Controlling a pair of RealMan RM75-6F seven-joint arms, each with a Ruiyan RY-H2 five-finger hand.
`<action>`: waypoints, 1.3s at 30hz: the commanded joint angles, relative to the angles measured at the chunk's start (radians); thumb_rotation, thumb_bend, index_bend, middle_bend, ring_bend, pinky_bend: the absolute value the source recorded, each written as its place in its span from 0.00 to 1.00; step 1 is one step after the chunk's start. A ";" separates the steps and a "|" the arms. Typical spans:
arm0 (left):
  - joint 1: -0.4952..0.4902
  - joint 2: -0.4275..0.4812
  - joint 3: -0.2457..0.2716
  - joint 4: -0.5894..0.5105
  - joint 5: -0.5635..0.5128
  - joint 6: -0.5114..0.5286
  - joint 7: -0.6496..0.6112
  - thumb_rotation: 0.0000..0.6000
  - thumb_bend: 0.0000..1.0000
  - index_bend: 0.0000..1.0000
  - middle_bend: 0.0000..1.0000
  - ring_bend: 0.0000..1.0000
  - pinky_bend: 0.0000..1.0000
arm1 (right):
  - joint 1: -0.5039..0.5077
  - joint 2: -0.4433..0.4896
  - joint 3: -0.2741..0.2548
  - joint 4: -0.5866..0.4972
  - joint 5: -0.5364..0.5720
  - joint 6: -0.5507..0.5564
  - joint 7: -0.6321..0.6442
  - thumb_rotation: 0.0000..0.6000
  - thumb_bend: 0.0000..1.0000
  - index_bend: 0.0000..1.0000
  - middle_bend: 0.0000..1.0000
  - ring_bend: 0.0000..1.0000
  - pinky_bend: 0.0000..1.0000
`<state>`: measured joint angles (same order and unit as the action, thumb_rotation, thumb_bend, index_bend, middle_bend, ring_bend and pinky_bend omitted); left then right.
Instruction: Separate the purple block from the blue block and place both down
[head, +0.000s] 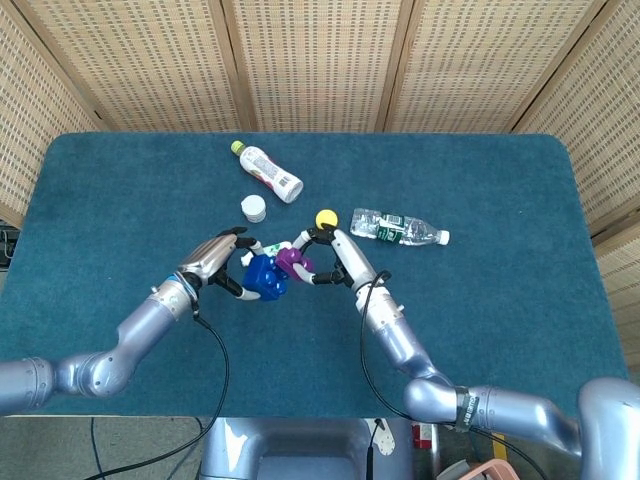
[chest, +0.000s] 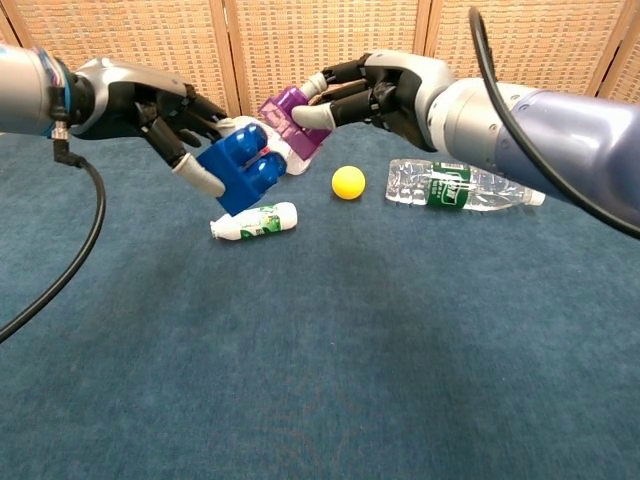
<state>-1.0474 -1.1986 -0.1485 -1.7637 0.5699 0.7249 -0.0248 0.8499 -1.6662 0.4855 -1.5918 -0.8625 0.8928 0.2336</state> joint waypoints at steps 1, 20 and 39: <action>0.031 0.002 0.018 0.037 0.020 -0.015 -0.012 1.00 0.15 0.50 0.37 0.00 0.00 | -0.013 0.019 0.004 -0.003 -0.008 0.003 0.010 1.00 0.57 0.66 0.69 0.25 0.00; 0.221 0.106 0.085 0.205 0.327 -0.033 -0.055 1.00 0.16 0.50 0.35 0.00 0.00 | -0.071 0.098 -0.187 0.114 -0.198 0.027 -0.140 1.00 0.57 0.66 0.69 0.25 0.00; 0.328 0.205 0.071 0.039 0.397 0.178 0.010 1.00 0.00 0.00 0.00 0.00 0.00 | -0.154 0.281 -0.323 -0.021 -0.423 0.163 -0.307 1.00 0.00 0.05 0.02 0.00 0.00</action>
<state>-0.7722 -1.0340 -0.0654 -1.6774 0.9085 0.8276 0.0197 0.7335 -1.4282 0.1790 -1.5722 -1.2401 1.0078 -0.0921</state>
